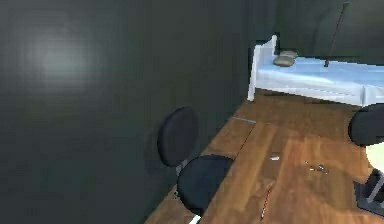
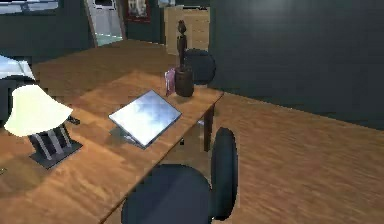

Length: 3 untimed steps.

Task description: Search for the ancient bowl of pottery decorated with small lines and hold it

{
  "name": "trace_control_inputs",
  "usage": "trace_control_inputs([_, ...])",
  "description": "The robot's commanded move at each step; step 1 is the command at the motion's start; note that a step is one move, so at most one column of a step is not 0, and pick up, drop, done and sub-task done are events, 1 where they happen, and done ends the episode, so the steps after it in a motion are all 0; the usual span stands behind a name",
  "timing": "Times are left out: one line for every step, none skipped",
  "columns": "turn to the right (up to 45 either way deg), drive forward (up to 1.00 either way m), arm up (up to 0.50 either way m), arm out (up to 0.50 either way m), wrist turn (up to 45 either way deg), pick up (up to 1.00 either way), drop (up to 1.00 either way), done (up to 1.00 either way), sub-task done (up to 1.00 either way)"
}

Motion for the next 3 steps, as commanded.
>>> trace_control_inputs([-45.0,0.0,0.0,0.0,0.0,0.0,0.0,0.0,0.0])
trace_control_inputs([-45.0,0.0,0.0,0.0,0.0,0.0,0.0,0.0,0.0])
trace_control_inputs([-36.0,0.0,0.0,0.0,0.0,0.0,0.0,0.0,0.0])
